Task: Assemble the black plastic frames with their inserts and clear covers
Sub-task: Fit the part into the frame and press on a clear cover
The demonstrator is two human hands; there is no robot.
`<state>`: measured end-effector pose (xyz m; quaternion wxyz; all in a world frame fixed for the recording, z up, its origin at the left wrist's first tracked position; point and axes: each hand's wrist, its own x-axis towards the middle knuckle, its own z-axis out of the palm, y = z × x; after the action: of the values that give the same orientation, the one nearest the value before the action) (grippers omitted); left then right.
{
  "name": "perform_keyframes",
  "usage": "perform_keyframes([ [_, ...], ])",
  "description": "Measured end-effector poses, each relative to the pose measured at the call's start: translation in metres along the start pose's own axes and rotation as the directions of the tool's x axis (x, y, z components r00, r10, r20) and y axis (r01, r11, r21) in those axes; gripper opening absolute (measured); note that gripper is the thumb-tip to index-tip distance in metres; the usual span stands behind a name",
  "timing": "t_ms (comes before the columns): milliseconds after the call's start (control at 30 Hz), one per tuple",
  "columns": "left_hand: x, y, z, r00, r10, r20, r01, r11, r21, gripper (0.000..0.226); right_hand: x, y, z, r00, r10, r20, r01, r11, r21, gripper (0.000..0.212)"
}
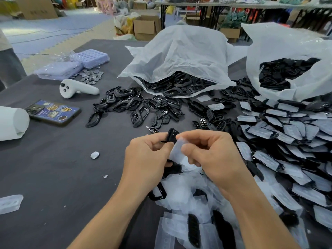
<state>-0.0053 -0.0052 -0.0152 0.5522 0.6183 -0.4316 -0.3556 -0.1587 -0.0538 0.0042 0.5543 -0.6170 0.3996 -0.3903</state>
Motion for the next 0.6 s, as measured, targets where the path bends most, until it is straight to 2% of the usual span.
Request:
perform_keyframes([
  [100,-0.002,-0.001,0.004,0.996,0.027,0.086,-0.026,1.0,-0.006,0.011,-0.002,-0.001,0.006,0.992,-0.031,-0.121,0.022,0.997,-0.068,0.023],
  [267,-0.004,-0.002,0.008,0.991,0.036,0.129,-0.029,0.998,-0.051,0.008,-0.006,0.001,0.015,0.939,-0.148,-0.311,0.051,0.953,-0.299,0.019],
  [400,-0.004,0.0,0.006,0.981,0.003,0.194,0.02,0.993,-0.113,0.022,-0.006,0.001,0.021,0.894,-0.201,-0.401,0.038,0.924,-0.379,0.022],
  [600,-0.009,0.002,0.005,0.962,-0.033,0.272,0.061,0.993,-0.097,0.041,-0.008,0.002,0.018,0.891,-0.179,-0.417,-0.006,0.914,-0.407,0.024],
])
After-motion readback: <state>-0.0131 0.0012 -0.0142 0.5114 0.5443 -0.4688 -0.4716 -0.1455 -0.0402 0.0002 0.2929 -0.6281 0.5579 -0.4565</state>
